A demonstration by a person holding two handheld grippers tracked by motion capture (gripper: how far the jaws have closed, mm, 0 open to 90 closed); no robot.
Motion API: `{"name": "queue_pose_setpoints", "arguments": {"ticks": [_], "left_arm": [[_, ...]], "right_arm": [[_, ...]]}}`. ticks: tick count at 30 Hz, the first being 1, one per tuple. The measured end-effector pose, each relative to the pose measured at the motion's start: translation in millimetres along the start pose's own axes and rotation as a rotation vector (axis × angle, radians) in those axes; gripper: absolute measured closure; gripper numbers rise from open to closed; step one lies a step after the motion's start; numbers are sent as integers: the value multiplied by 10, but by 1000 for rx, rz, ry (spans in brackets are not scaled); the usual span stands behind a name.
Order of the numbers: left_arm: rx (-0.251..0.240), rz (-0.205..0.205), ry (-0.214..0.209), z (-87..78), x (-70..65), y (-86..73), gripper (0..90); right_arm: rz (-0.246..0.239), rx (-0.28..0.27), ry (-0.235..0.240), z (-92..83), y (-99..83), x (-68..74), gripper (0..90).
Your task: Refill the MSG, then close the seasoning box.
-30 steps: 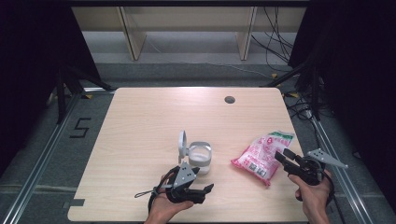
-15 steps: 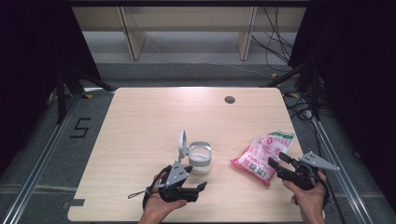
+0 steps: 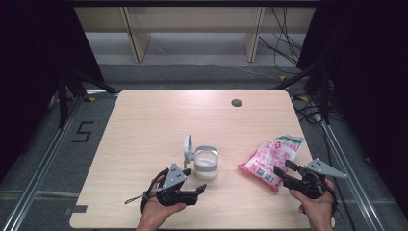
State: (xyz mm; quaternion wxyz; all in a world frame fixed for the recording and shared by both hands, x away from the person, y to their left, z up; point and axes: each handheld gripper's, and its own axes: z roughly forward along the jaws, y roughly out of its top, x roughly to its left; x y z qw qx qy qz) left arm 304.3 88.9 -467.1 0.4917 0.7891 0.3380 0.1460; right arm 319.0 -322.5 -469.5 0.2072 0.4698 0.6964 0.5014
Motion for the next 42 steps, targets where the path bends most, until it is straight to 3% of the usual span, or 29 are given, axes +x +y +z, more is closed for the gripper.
{"name": "queue_pose_setpoints", "arguments": {"ticks": [2, 4, 6, 9, 16, 17, 19, 21, 23, 24, 25, 28, 29, 30, 32, 33, 35, 38, 40, 42], "left_arm": [[-8, -10, 0, -13, 15, -1, 276], [-2, -1, 4, -31, 41, 2, 275], [-1, -9, 10, -52, 51, 6, 274], [-4, -9, 17, -80, 93, 11, 274], [-8, -19, 35, -160, 169, 24, 271], [-15, -27, 32, -168, 173, 25, 271], [-15, -5, 40, -191, 208, 35, 272], [-17, -24, 51, -204, 220, 39, 281], [-15, -29, 51, -210, 233, 35, 282], [-17, -16, 49, -211, 250, 35, 280], [-15, -32, 53, -214, 254, 30, 280], [-14, -37, 61, -222, 290, 24, 281], [-15, -40, 64, -227, 299, 26, 282], [-23, -44, 59, -229, 314, 27, 283], [-24, -50, 75, -245, 327, 33, 287], [-19, -21, 75, -258, 349, 39, 293], [-24, -38, 78, -259, 362, 38, 310], [-26, -54, 86, -260, 387, 39, 325], [-23, -46, 76, -260, 419, 35, 343], [-18, -44, 84, -263, 428, 31, 363]], "right_arm": [[-22, 3, -2, 2, -2, 2, 425], [9, 10, 20, -1, -7, 36, 425], [-20, 6, 11, 2, -13, 30, 425], [11, 35, 15, -12, -20, 61, 425], [-23, 39, 30, 1, -35, 77, 421], [4, 40, 35, -2, -44, 104, 421], [-25, 50, 35, -10, -43, 97, 419], [-34, 35, 37, -6, -50, 108, 419], [-16, 65, 45, -29, -54, 145, 424], [-46, 49, 46, -12, -60, 136, 423], [-37, 50, 59, -9, -64, 154, 423], [-75, 42, 52, -8, -68, 163, 425], [-47, 56, 70, -4, -76, 186, 425], [-63, 72, 61, -13, -73, 179, 425], [-28, 75, 63, -20, -85, 221, 425], [-79, 61, 53, -13, -81, 192, 426], [-104, 49, 58, -5, -83, 187, 426], [-77, 66, 74, -6, -91, 212, 426], [-30, 89, 79, -19, -102, 259, 426], [-106, 58, 65, -7, -99, 217, 426]]}}
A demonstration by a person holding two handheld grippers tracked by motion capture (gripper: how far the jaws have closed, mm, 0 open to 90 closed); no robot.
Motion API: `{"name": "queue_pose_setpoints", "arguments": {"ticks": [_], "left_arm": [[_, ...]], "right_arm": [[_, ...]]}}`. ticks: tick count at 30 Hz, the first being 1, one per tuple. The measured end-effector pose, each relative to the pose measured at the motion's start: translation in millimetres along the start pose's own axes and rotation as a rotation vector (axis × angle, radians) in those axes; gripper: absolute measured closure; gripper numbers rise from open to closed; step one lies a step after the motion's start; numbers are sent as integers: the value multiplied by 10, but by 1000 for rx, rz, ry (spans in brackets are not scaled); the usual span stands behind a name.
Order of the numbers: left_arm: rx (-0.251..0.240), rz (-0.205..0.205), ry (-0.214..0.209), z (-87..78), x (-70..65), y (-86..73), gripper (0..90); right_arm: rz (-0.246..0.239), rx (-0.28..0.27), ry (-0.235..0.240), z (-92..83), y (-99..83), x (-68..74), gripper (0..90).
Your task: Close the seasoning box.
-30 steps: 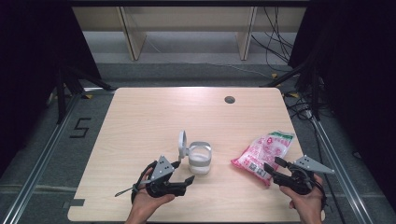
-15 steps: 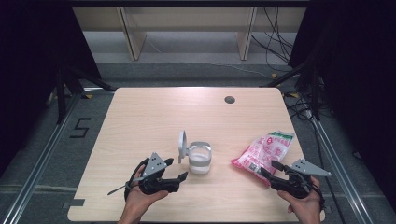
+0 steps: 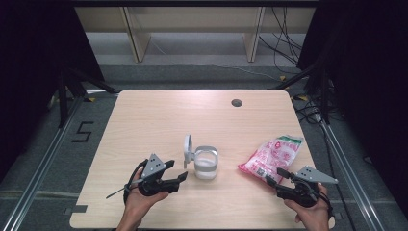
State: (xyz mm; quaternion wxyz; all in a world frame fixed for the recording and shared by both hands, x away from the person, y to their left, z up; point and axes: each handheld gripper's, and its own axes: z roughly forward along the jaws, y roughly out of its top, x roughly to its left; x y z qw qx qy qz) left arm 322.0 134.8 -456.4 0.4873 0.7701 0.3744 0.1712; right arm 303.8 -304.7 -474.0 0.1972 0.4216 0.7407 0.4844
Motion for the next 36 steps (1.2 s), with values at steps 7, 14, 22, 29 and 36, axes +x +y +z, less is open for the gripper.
{"name": "queue_pose_setpoints", "arguments": {"ticks": [7, 14, 22, 29, 36], "left_arm": [[-14, 39, 4, 29, 44, 2, 502], [-53, 59, -4, 54, 72, 10, 737], [-55, 88, 1, 107, 100, 58, 840], [-60, 127, 10, 131, 109, 91, 873], [-71, 141, 18, 105, 119, 147, 892]], "right_arm": [[26, 0, 19, -7, -9, 47, 426], [2, 6, 29, -2, -7, 68, 426], [1, 9, 32, -8, -16, 96, 426], [14, 16, 25, -7, -28, 112, 426], [20, 11, 30, -12, -34, 129, 426]]}}
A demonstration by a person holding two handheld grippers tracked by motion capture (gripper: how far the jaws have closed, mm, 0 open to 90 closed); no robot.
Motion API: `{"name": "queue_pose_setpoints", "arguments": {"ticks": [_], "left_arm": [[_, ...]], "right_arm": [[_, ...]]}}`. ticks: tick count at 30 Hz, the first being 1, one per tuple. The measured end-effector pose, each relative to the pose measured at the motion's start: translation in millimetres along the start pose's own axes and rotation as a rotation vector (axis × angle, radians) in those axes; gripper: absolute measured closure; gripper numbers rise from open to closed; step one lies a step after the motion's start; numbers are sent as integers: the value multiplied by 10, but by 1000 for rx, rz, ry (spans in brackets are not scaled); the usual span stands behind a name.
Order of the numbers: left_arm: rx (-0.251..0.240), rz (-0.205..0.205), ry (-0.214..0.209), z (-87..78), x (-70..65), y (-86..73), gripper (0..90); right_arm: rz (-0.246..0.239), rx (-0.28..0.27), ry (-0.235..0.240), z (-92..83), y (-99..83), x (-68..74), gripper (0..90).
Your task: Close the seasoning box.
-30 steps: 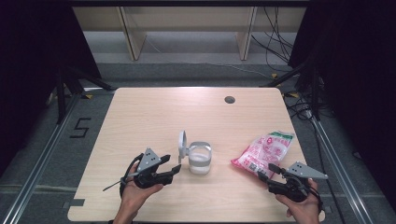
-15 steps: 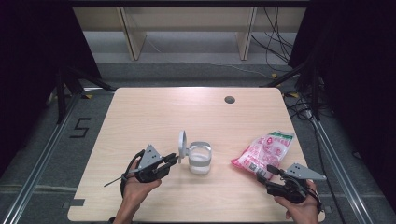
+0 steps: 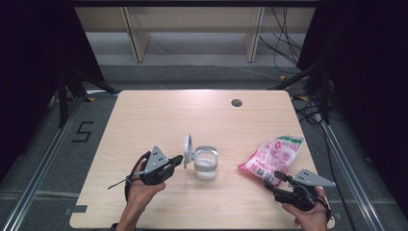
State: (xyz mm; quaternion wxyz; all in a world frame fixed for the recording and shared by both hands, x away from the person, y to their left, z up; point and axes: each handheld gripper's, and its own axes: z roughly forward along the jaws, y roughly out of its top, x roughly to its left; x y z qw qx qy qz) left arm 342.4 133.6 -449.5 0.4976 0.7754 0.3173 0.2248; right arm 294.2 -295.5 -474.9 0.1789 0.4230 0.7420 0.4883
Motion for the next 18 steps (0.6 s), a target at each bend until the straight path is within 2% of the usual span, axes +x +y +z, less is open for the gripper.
{"name": "queue_pose_setpoints", "arguments": {"ticks": [1, 2, 5, 7, 9, 11, 12, 13, 14, 15, 17, 18], "left_arm": [[-6, 2, -4, 3, 4, 5, 892], [-7, 3, -5, 4, 10, 9, 892], [-11, -4, -12, 11, 15, 19, 893], [-12, -6, -7, 9, 9, 29, 892], [-13, 2, -7, 4, 22, 41, 892], [-18, 1, -6, 4, 30, 51, 892], [-26, -2, -14, 9, 35, 57, 892], [-26, -4, -10, 6, 35, 66, 892], [-25, 0, -7, 4, 38, 75, 893], [-25, 0, -10, 2, 37, 82, 892], [-37, -14, -21, 9, 30, 96, 893], [-34, 6, -21, 8, 31, 110, 892]], "right_arm": [[-24, 3, -5, -5, 4, -14, 426], [-15, 5, 3, -4, 2, -7, 426], [-28, -5, -3, -11, 0, -4, 426], [4, 15, 6, -32, -6, 24, 426], [-20, 0, 3, -23, -12, 9, 426], [-17, 0, 8, -27, -18, 14, 426], [10, 5, 5, -38, -23, 38, 426], [-18, 4, 5, -41, -21, 17, 426], [-14, 9, 2, -41, -26, 25, 425], [-32, 5, 1, -42, -27, 19, 426], [8, 5, 7, -56, -38, 52, 426], [-21, -5, 6, -52, -38, 26, 426]]}}
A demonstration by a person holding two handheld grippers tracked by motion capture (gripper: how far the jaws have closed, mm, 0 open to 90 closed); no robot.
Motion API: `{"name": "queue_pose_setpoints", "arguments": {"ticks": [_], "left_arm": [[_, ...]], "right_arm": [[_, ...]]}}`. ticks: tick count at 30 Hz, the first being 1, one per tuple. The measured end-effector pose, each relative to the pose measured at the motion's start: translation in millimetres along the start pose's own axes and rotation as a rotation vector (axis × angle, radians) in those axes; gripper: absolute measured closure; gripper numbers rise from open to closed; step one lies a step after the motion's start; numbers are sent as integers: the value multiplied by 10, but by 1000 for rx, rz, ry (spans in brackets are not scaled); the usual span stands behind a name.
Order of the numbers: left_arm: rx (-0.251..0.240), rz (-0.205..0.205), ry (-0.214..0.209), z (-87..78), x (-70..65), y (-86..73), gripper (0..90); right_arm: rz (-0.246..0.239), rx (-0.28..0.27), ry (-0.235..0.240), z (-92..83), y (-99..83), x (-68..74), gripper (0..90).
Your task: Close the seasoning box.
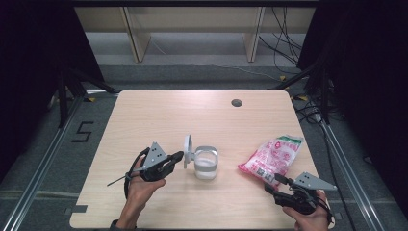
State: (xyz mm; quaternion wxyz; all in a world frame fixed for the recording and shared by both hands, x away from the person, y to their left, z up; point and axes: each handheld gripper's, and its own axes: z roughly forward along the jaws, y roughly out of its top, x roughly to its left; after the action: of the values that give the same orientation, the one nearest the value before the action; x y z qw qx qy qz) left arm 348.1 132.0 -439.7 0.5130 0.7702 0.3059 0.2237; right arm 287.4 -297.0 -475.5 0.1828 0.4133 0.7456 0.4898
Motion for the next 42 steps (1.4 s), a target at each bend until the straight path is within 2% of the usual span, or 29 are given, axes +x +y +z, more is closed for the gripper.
{"name": "queue_pose_setpoints", "arguments": {"ticks": [1, 3, 4, 5, 6, 8, 9, 13, 14, 16, 20, 21, 22, 24, 26, 28, 29, 31, 33, 34, 35, 36, 37, 38, 40, 41, 42], "left_arm": [[1, -11, -1, 6, -10, 6, 892], [7, 2, 8, 6, -10, 18, 892], [6, 1, 11, 4, -10, 19, 892], [1, -10, 8, 1, -15, 18, 892], [-6, -2, 6, -9, -8, 20, 892], [-12, -4, 10, -28, -8, 23, 892], [-8, 0, 11, -31, -7, 25, 892], [-17, -17, 5, -27, 6, 11, 892], [-1, 1, 7, -32, 5, 12, 892], [-1, -9, 4, -25, -13, 5, 893], [-11, -13, -3, -8, -8, 8, 893], [-7, 0, 2, -10, -5, 17, 893], [-8, -3, 2, -4, -4, 21, 893], [-13, -10, -1, 0, -8, 27, 893], [-13, 4, 6, -13, -15, 34, 893], [-13, -3, 5, -20, -24, 33, 893], [-18, -12, 3, -20, -30, 31, 893], [-18, -11, 5, -20, -37, 27, 893], [-19, 0, 3, -15, -37, 27, 893], [-17, -5, 3, -8, -45, 28, 893], [-21, -8, -1, 4, -47, 28, 893], [-21, 0, 1, 8, -46, 33, 893], [-20, 0, 1, 12, -48, 34, 892], [-21, -4, 0, 16, -51, 34, 893], [-22, -8, -5, 18, -55, 36, 893], [-24, -15, -4, 19, -60, 36, 892], [-25, -5, -5, 18, -59, 41, 893]], "right_arm": [[30, 9, -1, -9, -3, 28, 425], [-4, 2, -10, -12, -2, 6, 425], [-9, 0, -11, -13, -4, 4, 425], [27, 16, -4, -22, -9, 32, 425], [-2, 8, -1, -20, -8, 10, 425], [-5, -1, 2, -17, -12, 18, 424], [31, 11, -1, -24, -16, 54, 423], [22, 12, 5, -15, -16, 54, 422], [24, 12, 7, -11, -16, 57, 421], [-11, 19, 11, -12, -15, 36, 420], [-6, 11, 14, -1, -17, 38, 419], [-9, 21, 13, -10, -18, 38, 419], [10, 13, 15, -9, -23, 55, 420], [-18, 13, 17, -9, -14, 34, 420], [-12, 20, 19, -6, -18, 39, 419], [3, 11, 14, 1, -23, 62, 420], [-14, 11, 20, -2, -18, 55, 420], [-9, 9, 22, -2, -15, 66, 421], [-23, 8, 16, 6, -15, 66, 421], [6, 17, 21, -2, -17, 92, 421], [8, 17, 25, -6, -16, 96, 422], [-18, 10, 25, 0, -14, 71, 421], [-20, 12, 25, 1, -14, 70, 422], [14, 22, 23, -6, -18, 98, 421], [-28, 10, 17, 11, -17, 57, 421], [-27, 11, 17, 10, -17, 57, 422], [-26, 10, 19, 11, -17, 57, 422]]}}
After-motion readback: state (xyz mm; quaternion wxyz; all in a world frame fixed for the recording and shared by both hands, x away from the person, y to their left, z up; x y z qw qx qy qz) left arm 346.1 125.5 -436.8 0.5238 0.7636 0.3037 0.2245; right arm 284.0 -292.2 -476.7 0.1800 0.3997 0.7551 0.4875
